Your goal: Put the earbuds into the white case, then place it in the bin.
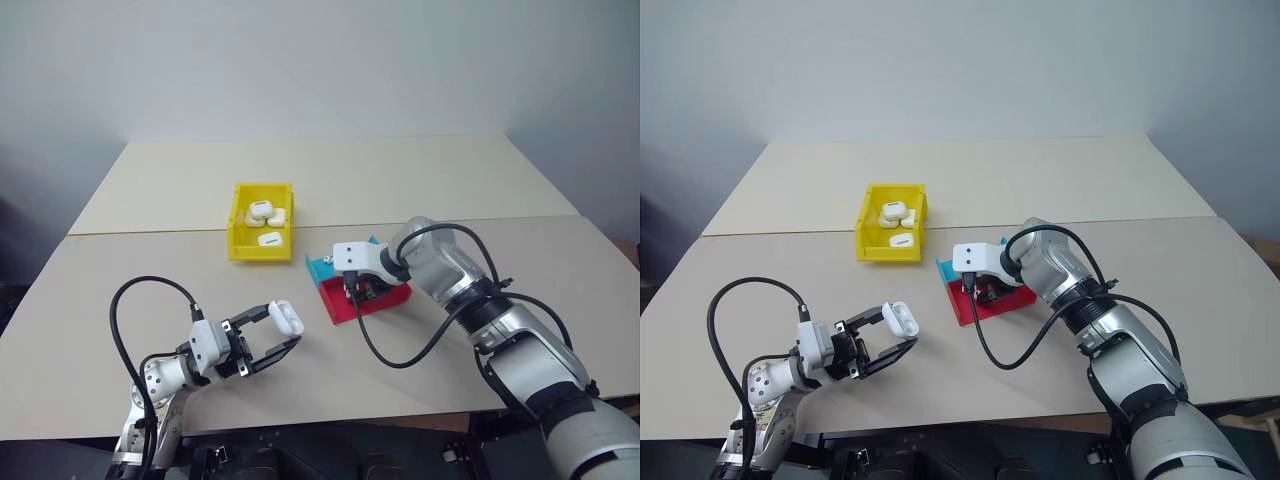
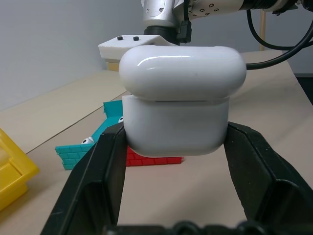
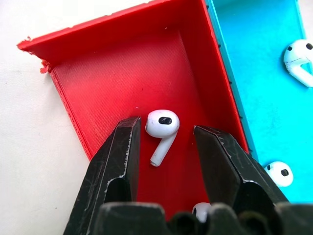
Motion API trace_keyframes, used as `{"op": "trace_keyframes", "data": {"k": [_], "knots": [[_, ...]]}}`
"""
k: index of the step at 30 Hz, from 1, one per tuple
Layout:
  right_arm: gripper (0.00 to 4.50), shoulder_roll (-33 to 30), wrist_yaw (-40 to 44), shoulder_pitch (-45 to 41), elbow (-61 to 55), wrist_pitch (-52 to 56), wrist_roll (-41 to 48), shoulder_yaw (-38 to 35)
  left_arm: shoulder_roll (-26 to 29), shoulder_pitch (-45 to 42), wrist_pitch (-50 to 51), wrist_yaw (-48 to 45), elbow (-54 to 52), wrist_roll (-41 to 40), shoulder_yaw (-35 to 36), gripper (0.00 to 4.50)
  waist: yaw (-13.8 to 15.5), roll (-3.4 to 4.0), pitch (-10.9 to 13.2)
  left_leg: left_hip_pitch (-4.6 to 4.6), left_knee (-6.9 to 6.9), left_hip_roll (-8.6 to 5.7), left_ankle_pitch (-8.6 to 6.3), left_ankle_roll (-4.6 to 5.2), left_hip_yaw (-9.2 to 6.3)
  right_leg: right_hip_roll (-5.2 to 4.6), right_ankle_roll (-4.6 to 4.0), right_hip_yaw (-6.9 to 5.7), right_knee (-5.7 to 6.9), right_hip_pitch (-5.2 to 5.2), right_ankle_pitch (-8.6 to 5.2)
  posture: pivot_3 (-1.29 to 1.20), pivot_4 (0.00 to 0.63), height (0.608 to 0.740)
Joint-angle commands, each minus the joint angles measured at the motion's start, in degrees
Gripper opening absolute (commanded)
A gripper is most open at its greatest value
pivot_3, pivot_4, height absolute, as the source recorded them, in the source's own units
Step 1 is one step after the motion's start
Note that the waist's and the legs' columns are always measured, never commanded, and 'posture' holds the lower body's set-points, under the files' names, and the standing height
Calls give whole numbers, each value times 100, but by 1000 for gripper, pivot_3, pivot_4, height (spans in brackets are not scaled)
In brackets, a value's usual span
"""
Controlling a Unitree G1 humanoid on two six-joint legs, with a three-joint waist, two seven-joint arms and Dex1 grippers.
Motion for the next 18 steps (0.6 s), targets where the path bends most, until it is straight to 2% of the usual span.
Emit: {"op": "trace_keyframes", "data": {"k": [1, 7, 11, 18], "knots": [[2132, 26, -12, -24, -14, -92, -27, -18, 31, -35, -72, 53, -124, -19, -16, 2725, -1, 0, 0, 0, 0, 0, 0, 0, 0, 0, 0, 0, 0, 0, 0, 0, 150, 740], [2132, 36, -9, -20, 21, -125, -39, -40, 38, -18, -45, 89, -154, -16, -29, 2725, -2, 0, 0, 1, 0, 0, 0, 0, 0, 0, 0, 0, 0, 0, 0, 0, 150, 740], [1227, 14, 4, -4, 3, -165, -28, -58, 86, 22, -22, 87, -169, -25, -21, 2725, -2, 0, 0, 1, -1, 0, 0, 0, 0, 0, 0, 0, 0, 0, 0, 0, 150, 740], [1227, -4, -22, 39, -10, -270, -73, -35, 110, -4, -12, 142, -137, 39, -47, 2725, -2, 0, 0, 1, -5, 0, 0, 0, 0, 0, 0, 0, -2, 0, 0, 0, 150, 740]]}}
